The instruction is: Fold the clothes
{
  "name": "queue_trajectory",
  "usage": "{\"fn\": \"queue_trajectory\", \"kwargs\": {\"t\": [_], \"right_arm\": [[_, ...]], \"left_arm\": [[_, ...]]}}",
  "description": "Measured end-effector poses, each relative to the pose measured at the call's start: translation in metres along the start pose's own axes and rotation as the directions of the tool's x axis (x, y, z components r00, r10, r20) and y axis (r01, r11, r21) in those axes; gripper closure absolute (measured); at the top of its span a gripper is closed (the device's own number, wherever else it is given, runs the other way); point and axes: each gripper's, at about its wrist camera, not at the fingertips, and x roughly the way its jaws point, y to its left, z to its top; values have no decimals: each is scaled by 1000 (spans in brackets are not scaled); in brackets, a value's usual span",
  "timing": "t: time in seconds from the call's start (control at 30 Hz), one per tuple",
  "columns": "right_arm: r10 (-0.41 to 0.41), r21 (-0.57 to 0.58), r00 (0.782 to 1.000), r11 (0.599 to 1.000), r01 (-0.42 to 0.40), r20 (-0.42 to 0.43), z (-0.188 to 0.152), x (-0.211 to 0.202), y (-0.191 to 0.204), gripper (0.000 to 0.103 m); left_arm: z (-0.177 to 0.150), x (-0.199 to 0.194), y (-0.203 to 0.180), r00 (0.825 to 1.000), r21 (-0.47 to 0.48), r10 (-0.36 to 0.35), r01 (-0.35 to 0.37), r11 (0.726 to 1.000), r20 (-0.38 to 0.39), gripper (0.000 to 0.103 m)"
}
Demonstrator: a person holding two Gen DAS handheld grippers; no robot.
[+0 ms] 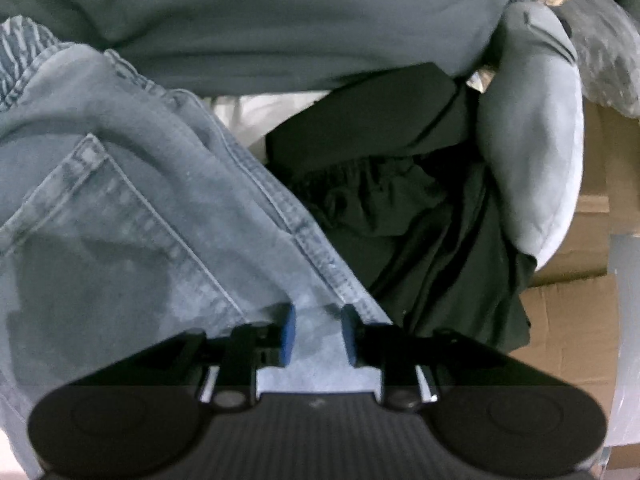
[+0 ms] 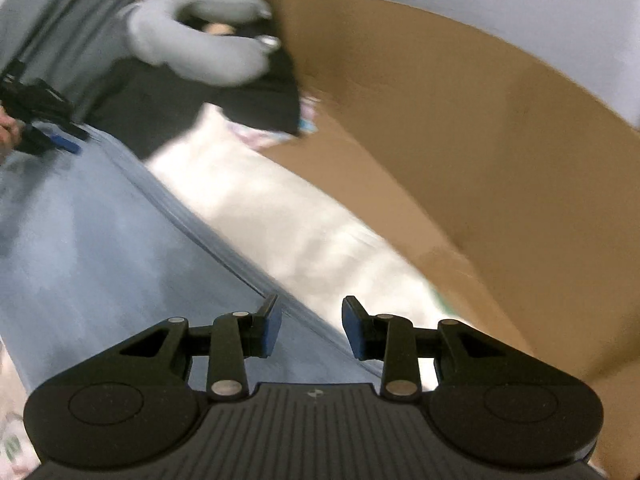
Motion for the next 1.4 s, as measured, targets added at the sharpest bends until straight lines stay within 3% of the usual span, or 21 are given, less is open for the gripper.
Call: {"fn": "queue_trajectory", "kwargs": {"t": [0.1, 0.37, 0.6, 0.63, 0.67, 0.93, 1.4], "right_arm": [[46, -30, 999, 999, -45, 12, 12, 25, 22, 63], [122, -106, 992, 987, -119, 22, 34, 58, 64, 63], [154, -129, 988, 980, -149, 30, 40, 83, 92, 63], [161, -136, 987, 978, -157, 22, 39, 86, 94, 63], [166, -143, 986, 976, -162, 15, 38, 88, 96, 63], [181, -188, 983, 965, -185, -38, 40, 106, 98, 63], [198, -192, 977, 958, -211, -85, 45, 123, 102, 64]], "left_arm": [[0, -4, 2, 1000, -1, -4, 4, 1000, -1, 66], [5, -4, 2, 999, -45, -25, 27, 999, 37, 66], [3, 16, 6, 999, -97, 15, -12, 995, 31, 67], [1, 17, 9, 999, -112, 20, -17, 994, 33, 67], [-1, 18, 12, 999, -136, 32, -27, 990, 36, 80], [-6, 19, 21, 998, -255, 39, -26, 966, 46, 83], [-14, 35, 27, 997, -286, 60, -43, 957, 53, 85]]}}
